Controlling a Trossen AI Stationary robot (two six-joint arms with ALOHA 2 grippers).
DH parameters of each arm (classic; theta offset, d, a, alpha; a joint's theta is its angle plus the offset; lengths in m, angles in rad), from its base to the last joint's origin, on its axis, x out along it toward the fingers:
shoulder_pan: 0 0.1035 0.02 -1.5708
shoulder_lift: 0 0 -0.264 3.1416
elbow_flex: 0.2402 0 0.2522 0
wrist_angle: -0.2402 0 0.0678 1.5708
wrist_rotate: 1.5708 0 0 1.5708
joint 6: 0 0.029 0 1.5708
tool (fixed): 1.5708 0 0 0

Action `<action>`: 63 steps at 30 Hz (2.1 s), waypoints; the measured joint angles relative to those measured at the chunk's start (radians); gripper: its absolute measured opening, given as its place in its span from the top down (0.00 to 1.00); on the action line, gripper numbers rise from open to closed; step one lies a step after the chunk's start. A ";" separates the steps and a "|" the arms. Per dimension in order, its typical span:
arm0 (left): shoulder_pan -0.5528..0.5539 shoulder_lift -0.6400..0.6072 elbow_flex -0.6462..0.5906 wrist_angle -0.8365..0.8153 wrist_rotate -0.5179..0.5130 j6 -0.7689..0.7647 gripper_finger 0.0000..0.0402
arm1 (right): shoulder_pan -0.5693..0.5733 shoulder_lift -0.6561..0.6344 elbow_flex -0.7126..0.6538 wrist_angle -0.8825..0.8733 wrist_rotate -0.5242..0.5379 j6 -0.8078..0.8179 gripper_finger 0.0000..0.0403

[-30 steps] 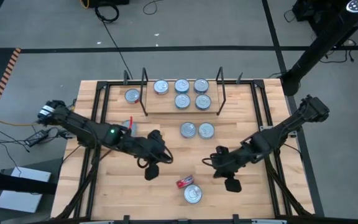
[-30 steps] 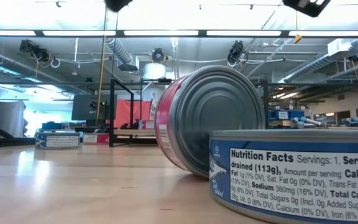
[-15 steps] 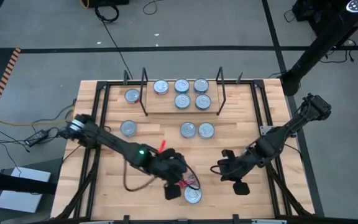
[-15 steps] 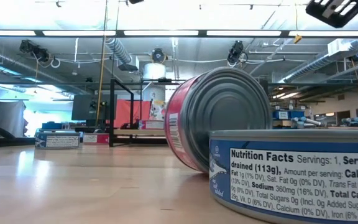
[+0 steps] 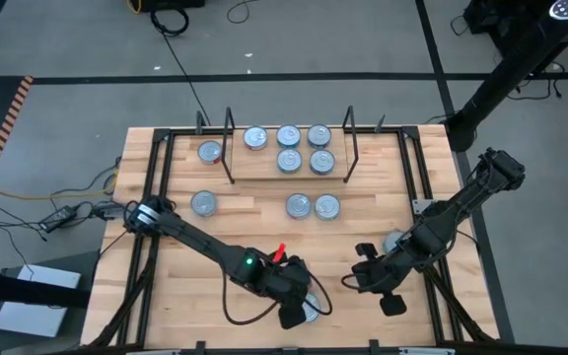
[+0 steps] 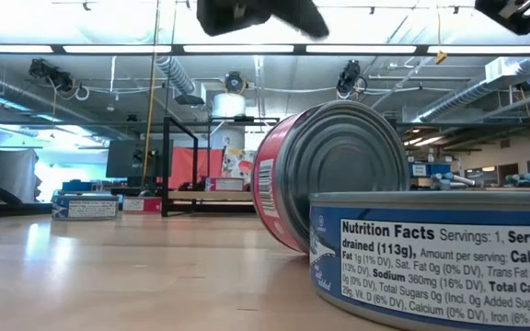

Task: Stack canned seafood by type on shelf
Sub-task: Put the red tuna can on the shelf

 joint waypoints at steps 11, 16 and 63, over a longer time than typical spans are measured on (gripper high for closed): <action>0.010 0.042 0.000 -0.004 -0.020 -0.069 0.15 | 0.022 0.001 0.000 0.000 0.009 0.002 0.98; 0.021 0.065 -0.002 -0.033 -0.029 -0.109 0.13 | 0.026 0.001 0.000 0.000 0.009 0.002 0.98; 0.099 0.136 -0.002 0.023 0.112 -0.036 0.42 | 0.027 0.001 0.000 0.003 0.020 -0.003 0.98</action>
